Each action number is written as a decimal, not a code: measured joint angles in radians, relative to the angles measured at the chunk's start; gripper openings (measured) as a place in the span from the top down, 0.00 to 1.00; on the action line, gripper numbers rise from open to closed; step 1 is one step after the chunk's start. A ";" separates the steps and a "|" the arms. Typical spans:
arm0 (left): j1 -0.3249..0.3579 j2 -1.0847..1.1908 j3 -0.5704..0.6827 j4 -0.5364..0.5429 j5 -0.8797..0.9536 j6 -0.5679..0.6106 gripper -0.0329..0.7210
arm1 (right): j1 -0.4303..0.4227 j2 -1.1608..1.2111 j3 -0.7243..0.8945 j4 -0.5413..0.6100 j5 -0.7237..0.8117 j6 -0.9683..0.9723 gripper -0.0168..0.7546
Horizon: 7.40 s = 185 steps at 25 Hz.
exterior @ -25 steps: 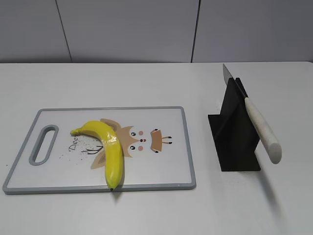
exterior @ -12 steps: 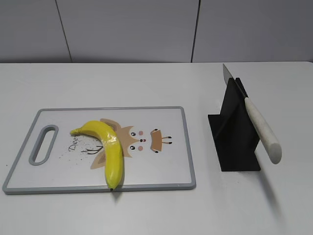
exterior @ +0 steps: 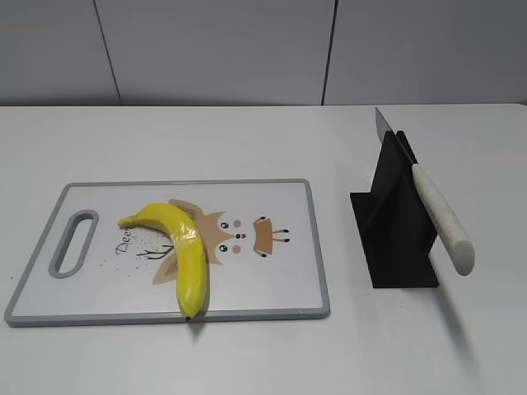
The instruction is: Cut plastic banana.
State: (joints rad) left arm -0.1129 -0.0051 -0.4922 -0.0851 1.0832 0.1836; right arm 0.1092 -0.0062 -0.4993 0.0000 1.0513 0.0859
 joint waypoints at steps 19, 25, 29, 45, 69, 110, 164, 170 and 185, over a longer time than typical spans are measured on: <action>0.000 0.000 0.000 0.000 0.000 0.000 0.24 | 0.000 0.124 -0.010 -0.017 -0.016 0.022 0.36; 0.000 0.000 0.000 0.000 0.000 0.000 0.24 | 0.000 0.385 -0.115 -0.007 -0.077 0.022 0.36; 0.000 0.000 0.000 0.000 0.000 0.000 0.24 | 0.000 0.589 -0.228 0.015 -0.080 0.022 0.36; 0.000 0.000 0.000 0.000 0.000 0.000 0.24 | 0.182 1.266 -0.676 0.063 0.156 0.007 0.39; 0.000 0.000 0.000 0.000 0.000 0.000 0.24 | 0.276 1.722 -0.701 0.114 0.144 0.193 0.40; 0.000 0.000 0.000 0.000 0.000 0.000 0.24 | 0.277 1.525 -0.703 0.082 0.152 0.249 0.73; -0.217 1.270 -0.667 -0.439 -0.051 1.125 0.25 | 0.381 1.799 -1.022 0.278 0.051 -1.187 0.73; -0.236 1.384 -0.676 -0.353 -0.054 1.152 0.25 | 0.402 1.853 -1.069 0.335 0.042 -1.259 0.73; -0.238 1.570 -0.676 -0.235 -0.179 1.125 0.78 | 0.402 1.883 -1.084 0.408 0.036 -1.357 0.73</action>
State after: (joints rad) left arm -0.3506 1.5652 -1.1678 -0.3199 0.9042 1.3088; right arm 0.5112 1.8765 -1.5835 0.4083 1.0872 -1.2707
